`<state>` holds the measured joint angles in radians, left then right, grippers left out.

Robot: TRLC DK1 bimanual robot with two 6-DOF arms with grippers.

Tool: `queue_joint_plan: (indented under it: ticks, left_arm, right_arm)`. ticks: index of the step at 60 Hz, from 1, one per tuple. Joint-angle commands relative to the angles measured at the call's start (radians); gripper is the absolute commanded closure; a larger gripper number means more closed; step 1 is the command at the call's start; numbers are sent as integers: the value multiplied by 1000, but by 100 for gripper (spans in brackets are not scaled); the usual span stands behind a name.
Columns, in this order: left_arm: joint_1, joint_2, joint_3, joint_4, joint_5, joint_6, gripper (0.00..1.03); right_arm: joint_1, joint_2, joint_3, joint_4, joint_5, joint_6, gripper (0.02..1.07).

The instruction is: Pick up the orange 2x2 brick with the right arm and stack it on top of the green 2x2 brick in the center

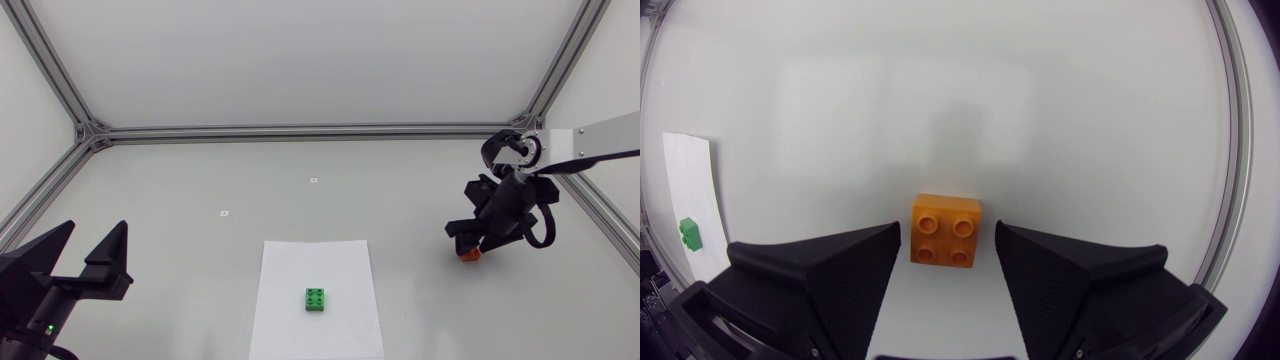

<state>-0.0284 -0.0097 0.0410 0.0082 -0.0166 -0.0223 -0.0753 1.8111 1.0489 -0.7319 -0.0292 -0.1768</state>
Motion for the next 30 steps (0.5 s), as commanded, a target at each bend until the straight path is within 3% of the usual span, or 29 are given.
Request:
queue_joint_plan:
  ticks: [1, 30]
  left_arm:
    - [1, -6, -41, -11, 3, 5, 4]
    - [1, -6, -41, -11, 3, 5, 4]
  right_arm:
    - [-11, -19, -27, 0, -3, -1, 45]
    - [6, -26, -36, 6, -9, -4, 49]
